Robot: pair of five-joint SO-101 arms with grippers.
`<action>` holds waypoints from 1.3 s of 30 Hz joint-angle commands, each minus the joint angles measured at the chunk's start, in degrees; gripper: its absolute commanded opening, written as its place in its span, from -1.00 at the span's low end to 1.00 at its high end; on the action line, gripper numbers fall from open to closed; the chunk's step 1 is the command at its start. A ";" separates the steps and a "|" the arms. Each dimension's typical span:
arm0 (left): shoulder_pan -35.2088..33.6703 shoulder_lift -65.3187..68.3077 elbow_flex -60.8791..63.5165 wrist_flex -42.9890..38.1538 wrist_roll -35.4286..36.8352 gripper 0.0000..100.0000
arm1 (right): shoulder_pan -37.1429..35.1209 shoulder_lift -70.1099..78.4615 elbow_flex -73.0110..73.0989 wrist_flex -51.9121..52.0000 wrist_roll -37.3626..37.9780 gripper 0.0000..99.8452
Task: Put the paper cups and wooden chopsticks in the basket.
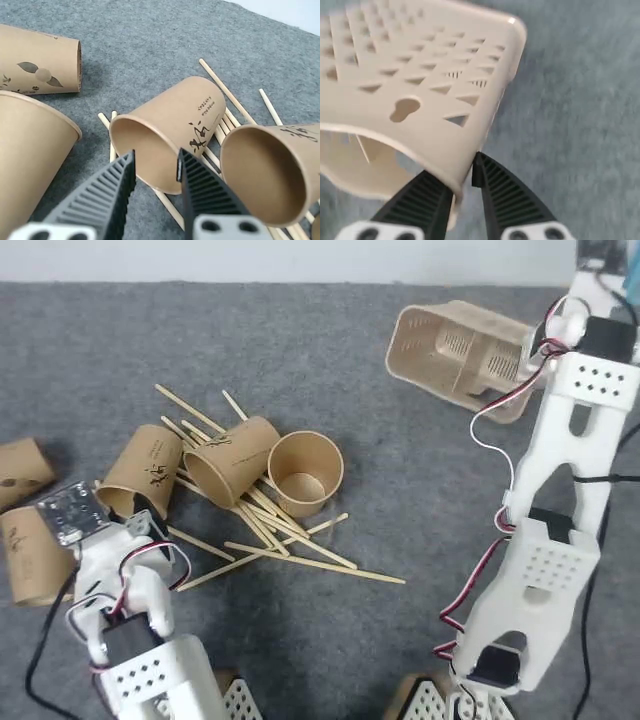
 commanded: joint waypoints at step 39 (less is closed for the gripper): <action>0.09 -0.70 -0.22 -1.41 -0.62 -0.73 | 2.15 8.75 -6.33 -22.64 -11.87 -0.49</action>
